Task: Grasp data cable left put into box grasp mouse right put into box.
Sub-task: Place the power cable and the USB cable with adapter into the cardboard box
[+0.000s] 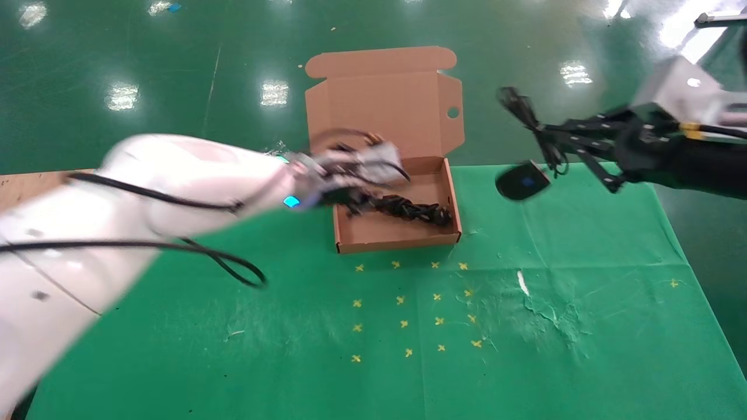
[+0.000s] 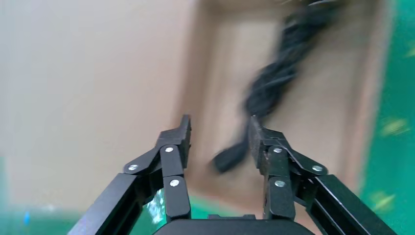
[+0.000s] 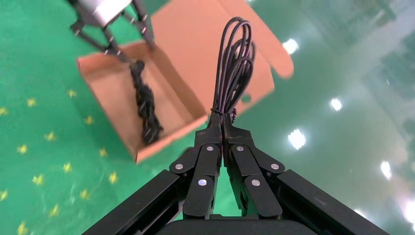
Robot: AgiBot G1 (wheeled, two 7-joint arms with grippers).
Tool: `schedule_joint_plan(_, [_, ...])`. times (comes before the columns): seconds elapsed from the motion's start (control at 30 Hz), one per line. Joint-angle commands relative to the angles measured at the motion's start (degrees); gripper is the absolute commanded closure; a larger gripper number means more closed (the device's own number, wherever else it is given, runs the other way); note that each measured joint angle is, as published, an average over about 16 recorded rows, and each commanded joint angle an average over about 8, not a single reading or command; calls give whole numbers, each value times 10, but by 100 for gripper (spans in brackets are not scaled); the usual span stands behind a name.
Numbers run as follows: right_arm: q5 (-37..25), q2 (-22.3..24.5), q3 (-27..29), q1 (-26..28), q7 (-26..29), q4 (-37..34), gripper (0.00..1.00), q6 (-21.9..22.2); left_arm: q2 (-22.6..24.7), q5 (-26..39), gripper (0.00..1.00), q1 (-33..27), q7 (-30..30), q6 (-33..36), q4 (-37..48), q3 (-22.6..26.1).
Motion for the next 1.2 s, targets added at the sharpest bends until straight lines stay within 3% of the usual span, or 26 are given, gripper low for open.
schedule_joint_plan(0.03, [-6,-21,-7,13,-6,-3,100,-1,-25,-8,0,-11,-12,-1,3,-8])
schedule_joint_plan(0.23, [-35,-116,-47,70,-60,-83,100,-18,-105,17,0,-8,-68,25,-81,-23])
schedule_joint_plan(0.53, [-25,-246,-81,98,-156,-268,100,-41,-117,67,0,3,-130,43,-136,-25])
schedule_joint_plan(0.73, [-26,-303,-88,113,-226,-398,100,-25,-119,82,0,6,-146,49,-149,-25])
schedule_joint_plan(0.8, [-28,-313,-89,118,-247,-431,86,-17,-120,84,0,7,-149,50,-151,-25])
schedule_joint_plan(1.0, [-30,-331,-89,126,-280,-494,11,-3,-123,89,0,7,-153,52,-156,-25])
schedule_joint_plan(1.03, [-30,-333,-90,127,-282,-499,2,-2,-123,89,0,7,-153,52,-157,-25])
schedule_joint_plan(1.2, [-30,-329,-89,127,-278,-491,0,-3,-122,89,0,7,-153,52,-156,-26])
